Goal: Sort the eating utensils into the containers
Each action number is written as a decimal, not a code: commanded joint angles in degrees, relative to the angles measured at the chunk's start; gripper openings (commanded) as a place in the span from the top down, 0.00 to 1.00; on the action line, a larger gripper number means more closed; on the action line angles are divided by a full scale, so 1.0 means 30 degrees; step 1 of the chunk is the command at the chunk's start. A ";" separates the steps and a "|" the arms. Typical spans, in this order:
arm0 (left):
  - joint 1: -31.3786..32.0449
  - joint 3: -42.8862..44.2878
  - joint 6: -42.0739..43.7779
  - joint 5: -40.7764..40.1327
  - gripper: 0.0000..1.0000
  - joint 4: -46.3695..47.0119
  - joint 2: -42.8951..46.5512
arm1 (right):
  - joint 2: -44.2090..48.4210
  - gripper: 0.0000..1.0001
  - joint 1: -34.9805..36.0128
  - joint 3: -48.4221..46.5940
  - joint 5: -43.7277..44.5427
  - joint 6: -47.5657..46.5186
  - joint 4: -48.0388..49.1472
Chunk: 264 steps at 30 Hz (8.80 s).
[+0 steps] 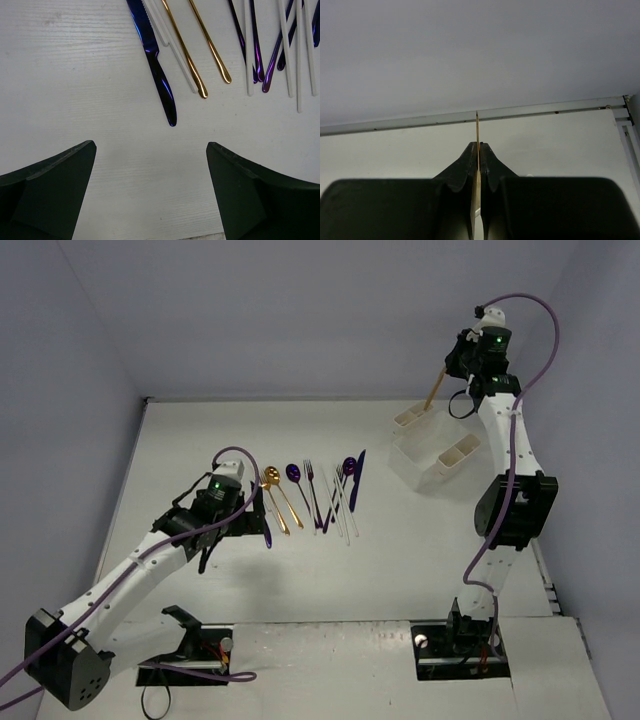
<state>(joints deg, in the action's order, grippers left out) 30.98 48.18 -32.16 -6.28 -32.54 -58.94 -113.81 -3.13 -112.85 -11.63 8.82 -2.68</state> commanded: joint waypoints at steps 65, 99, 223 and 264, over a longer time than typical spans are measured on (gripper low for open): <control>-0.0337 0.4095 -0.4459 -0.1787 0.33 0.0304 -0.9356 | 2.0731 0.12 0.1393 1.9278 0.2913 0.3284 -0.0280; -0.1826 0.4679 -0.4971 -0.1863 0.98 0.1022 -1.4651 | 2.3528 0.12 0.2815 2.0055 0.1436 0.1178 -0.3209; -0.0484 0.1966 0.2898 0.1028 0.05 0.1062 -0.1546 | -0.2228 0.94 -0.1095 -0.1582 -0.6367 -0.2161 -0.1207; -0.0025 0.6195 0.1057 0.0534 0.05 0.0591 -0.5263 | 1.1573 0.18 0.9489 1.3944 0.8391 0.4797 -0.3172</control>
<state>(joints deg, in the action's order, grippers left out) 32.12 66.08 -27.71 -0.23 -30.75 -79.39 -77.21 18.28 -73.66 4.23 16.42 -11.83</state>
